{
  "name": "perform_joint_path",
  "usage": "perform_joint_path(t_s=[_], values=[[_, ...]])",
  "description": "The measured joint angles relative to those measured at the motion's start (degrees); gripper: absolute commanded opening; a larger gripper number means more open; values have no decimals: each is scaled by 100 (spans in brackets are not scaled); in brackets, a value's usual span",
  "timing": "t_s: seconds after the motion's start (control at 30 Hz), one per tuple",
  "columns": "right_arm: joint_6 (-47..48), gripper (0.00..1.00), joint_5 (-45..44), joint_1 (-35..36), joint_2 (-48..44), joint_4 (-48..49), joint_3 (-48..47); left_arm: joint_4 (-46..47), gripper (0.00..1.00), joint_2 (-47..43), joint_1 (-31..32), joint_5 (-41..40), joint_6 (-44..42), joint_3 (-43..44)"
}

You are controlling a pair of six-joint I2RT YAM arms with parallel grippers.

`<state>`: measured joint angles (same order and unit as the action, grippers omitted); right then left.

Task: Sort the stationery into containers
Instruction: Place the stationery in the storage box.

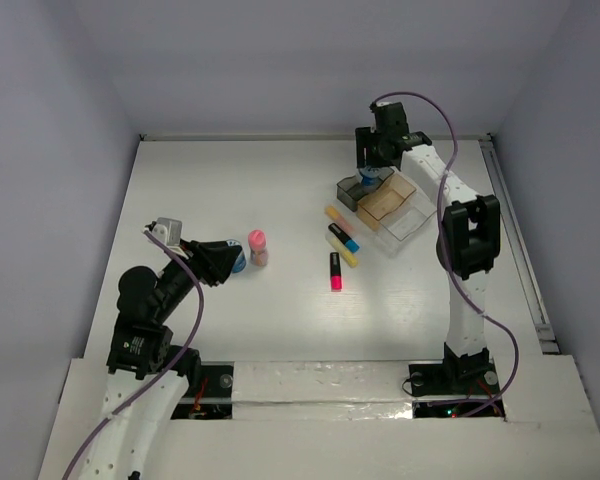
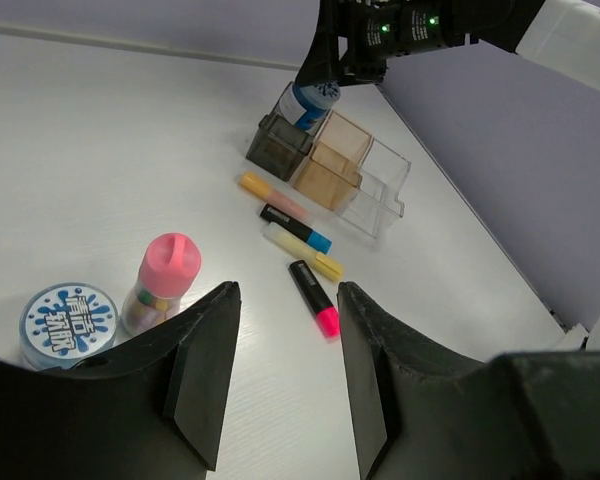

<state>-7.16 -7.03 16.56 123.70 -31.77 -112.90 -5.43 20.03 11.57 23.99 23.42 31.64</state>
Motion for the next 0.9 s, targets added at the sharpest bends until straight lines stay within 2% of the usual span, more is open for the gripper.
perform_joint_path(t_s=[0.37, 0.5, 0.7, 0.9], values=[[92, 56, -42, -48, 46, 48, 13, -2, 41, 48, 70, -4, -2, 0], [96, 64, -111, -48, 74, 48, 17, -4, 41, 50, 70, -13, -4, 0], [120, 87, -140, -48, 94, 59, 17, -7, 41, 81, 70, -22, -20, 0], [140, 87, -90, -48, 94, 188, 15, -9, 41, 81, 70, -39, -42, 0]])
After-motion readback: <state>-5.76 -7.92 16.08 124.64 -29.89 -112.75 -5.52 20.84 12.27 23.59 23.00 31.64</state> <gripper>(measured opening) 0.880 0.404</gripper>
